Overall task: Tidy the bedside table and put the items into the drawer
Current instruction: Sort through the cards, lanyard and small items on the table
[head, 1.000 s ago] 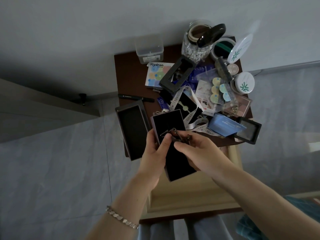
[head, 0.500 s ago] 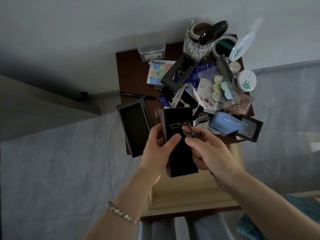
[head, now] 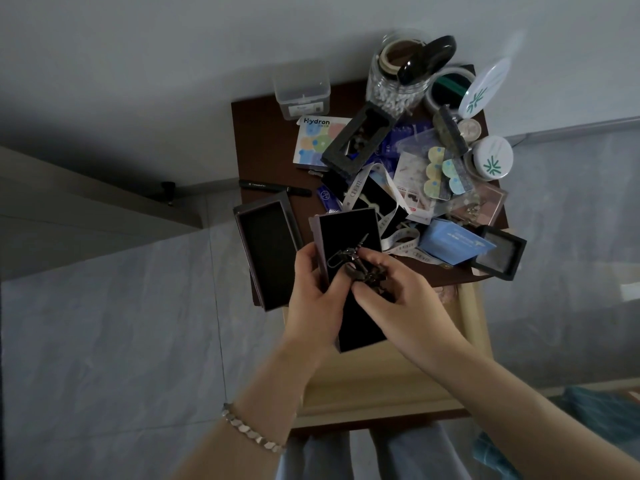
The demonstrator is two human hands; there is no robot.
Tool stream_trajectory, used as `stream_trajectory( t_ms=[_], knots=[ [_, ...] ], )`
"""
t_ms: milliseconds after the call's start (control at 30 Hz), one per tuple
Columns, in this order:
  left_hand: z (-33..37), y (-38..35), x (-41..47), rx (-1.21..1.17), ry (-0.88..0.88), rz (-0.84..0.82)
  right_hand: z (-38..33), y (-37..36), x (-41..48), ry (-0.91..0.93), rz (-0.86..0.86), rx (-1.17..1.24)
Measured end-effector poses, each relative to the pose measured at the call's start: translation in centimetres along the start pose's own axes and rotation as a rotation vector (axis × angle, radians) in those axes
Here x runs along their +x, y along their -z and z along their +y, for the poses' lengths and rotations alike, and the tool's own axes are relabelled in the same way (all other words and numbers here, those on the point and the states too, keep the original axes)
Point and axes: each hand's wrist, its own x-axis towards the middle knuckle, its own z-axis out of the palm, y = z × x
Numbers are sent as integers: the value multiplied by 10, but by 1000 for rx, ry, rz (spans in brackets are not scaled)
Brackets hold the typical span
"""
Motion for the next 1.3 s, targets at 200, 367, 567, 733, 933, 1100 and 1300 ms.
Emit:
stream_trajectory(
  t_ms=[200,367,567,733,933,1100,1300],
  knots=[
    [-1,2,-4,11,-23,25,-5,5,-3,56,50,-246],
    [-1,0,-1,-7,-35,37,-1,3,-4,47,30,-217],
    [-2,1,-1,-11,-25,16,2,-1,-2,65,20,-146],
    [0,6,0,7,-42,-57,1,4,2,50,-31,-230],
    [-1,8,1,-42,-10,-61,-1,5,5,93,-33,-387],
    [0,10,6,-195,87,3,4,5,3,127,180,-225],
    [0,10,5,-228,68,14,6,2,7,194,214,-276]
  ],
)
